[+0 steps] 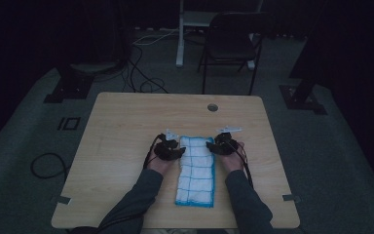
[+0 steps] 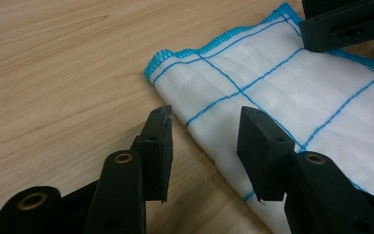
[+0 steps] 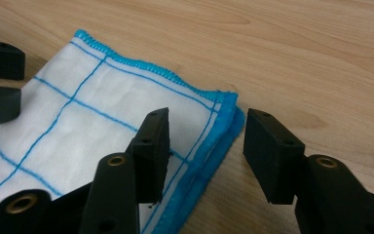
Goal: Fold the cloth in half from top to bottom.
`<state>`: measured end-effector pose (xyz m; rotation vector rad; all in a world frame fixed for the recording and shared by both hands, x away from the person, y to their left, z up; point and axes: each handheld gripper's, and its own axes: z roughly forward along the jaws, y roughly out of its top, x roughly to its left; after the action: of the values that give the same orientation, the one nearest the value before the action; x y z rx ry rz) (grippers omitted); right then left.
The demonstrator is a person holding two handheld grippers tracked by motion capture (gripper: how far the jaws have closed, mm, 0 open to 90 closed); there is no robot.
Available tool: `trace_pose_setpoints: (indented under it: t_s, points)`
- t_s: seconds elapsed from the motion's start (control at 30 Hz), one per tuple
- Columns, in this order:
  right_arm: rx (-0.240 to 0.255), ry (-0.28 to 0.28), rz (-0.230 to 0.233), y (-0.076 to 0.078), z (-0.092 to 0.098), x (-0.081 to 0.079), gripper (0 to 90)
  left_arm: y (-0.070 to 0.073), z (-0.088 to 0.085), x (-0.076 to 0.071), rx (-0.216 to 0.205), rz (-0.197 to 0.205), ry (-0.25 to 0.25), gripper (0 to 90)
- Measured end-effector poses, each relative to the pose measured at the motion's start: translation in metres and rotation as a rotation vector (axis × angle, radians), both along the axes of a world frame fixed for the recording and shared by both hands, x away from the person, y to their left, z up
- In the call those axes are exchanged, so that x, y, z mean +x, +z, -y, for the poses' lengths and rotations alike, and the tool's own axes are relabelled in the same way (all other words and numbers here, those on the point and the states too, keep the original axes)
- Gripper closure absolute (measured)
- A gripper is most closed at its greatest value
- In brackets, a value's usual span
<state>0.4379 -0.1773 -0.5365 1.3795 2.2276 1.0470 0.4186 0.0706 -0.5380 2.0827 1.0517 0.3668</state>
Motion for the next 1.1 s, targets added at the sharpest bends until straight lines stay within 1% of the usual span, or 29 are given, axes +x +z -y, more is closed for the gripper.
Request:
trace_pose_setpoints:
  t_s: [0.1, 0.13, 0.23, 0.27, 0.33, 0.43, 0.47, 0.53, 0.57, 0.6, 0.7, 0.73, 0.77, 0.8, 0.83, 0.87, 0.93, 0.97, 1.0, 1.03, 1.07, 1.1]
  points:
    - [0.002, -0.012, -0.002, 0.000, -0.001, 0.001, 50.4, -0.001, 0.002, 0.003, 0.006, -0.004, 0.002, 56.6]
    - [0.000, -0.018, 0.000, -0.001, -0.001, 0.002, 48.5, -0.002, 0.003, 0.006, 0.003, -0.015, 0.008, 56.5]
    - [-0.004, -0.028, 0.000, -0.001, -0.001, 0.004, 46.8, -0.003, 0.003, 0.008, -0.001, -0.014, 0.012, 56.2]
    - [-0.002, -0.042, 0.000, -0.002, -0.001, 0.005, 45.6, -0.003, 0.004, 0.010, -0.003, -0.015, 0.014, 56.0]
    - [-0.004, -0.045, -0.005, -0.003, -0.002, 0.007, 45.3, -0.003, 0.004, 0.012, 0.002, -0.015, 0.014, 55.9]
    - [-0.001, -0.044, -0.006, -0.003, -0.002, 0.008, 45.3, -0.003, 0.004, 0.015, -0.003, -0.020, 0.021, 55.8]
    - [0.011, -0.049, -0.011, -0.004, -0.003, 0.009, 45.3, -0.003, 0.004, 0.019, -0.009, -0.027, 0.030, 55.7]
    - [0.016, -0.050, -0.011, -0.004, -0.003, 0.010, 45.6, -0.003, 0.004, 0.022, -0.017, -0.032, 0.038, 55.9]
    - [0.010, -0.048, -0.011, -0.004, -0.004, 0.010, 46.4, -0.003, 0.004, 0.022, -0.017, -0.032, 0.038, 55.9]
    - [0.004, -0.041, -0.010, -0.004, -0.004, 0.010, 48.1, -0.003, 0.004, 0.025, -0.027, -0.035, 0.043, 56.0]
    - [-0.009, -0.032, -0.003, -0.004, -0.006, 0.008, 49.6, -0.003, 0.005, 0.027, -0.030, -0.034, 0.044, 56.3]
    - [-0.025, -0.023, 0.001, -0.004, -0.008, 0.008, 51.6, -0.003, 0.006, 0.029, -0.024, -0.035, 0.036, 56.3]
    - [-0.029, -0.019, 0.003, -0.004, -0.009, 0.007, 52.5, -0.003, 0.006, 0.029, -0.024, -0.035, 0.036, 56.7]
    - [-0.032, -0.018, 0.003, -0.004, -0.009, 0.007, 53.1, -0.002, 0.007, 0.030, -0.008, -0.037, 0.030, 57.5]
    - [-0.032, -0.018, 0.003, -0.004, -0.009, 0.007, 53.1, -0.002, 0.007, 0.030, -0.008, -0.037, 0.030, 58.4]
    - [-0.037, -0.015, 0.001, -0.003, -0.010, 0.007, 55.9, -0.001, 0.008, 0.032, 0.000, -0.047, 0.026, 58.9]
    - [-0.034, -0.010, -0.004, -0.003, -0.011, 0.006, 60.5, 0.000, 0.009, 0.033, -0.001, -0.059, 0.021, 61.1]
    - [-0.034, -0.010, -0.004, -0.003, -0.011, 0.006, 60.5, 0.000, 0.009, 0.033, -0.001, -0.059, 0.021, 62.7]
    - [-0.032, -0.005, -0.007, -0.003, -0.012, 0.006, 62.9, 0.001, 0.009, 0.034, 0.000, -0.070, 0.017, 62.7]
    - [-0.029, -0.002, -0.014, -0.002, -0.012, 0.007, 65.4, 0.001, 0.010, 0.035, -0.003, -0.080, 0.015, 64.5]
    - [-0.021, 0.004, -0.030, -0.001, -0.013, 0.008, 72.0, 0.002, 0.012, 0.036, 0.007, -0.086, 0.012, 68.4]
    - [-0.021, 0.004, -0.030, -0.001, -0.013, 0.008, 72.0, 0.002, 0.012, 0.036, 0.007, -0.086, 0.012, 69.7]
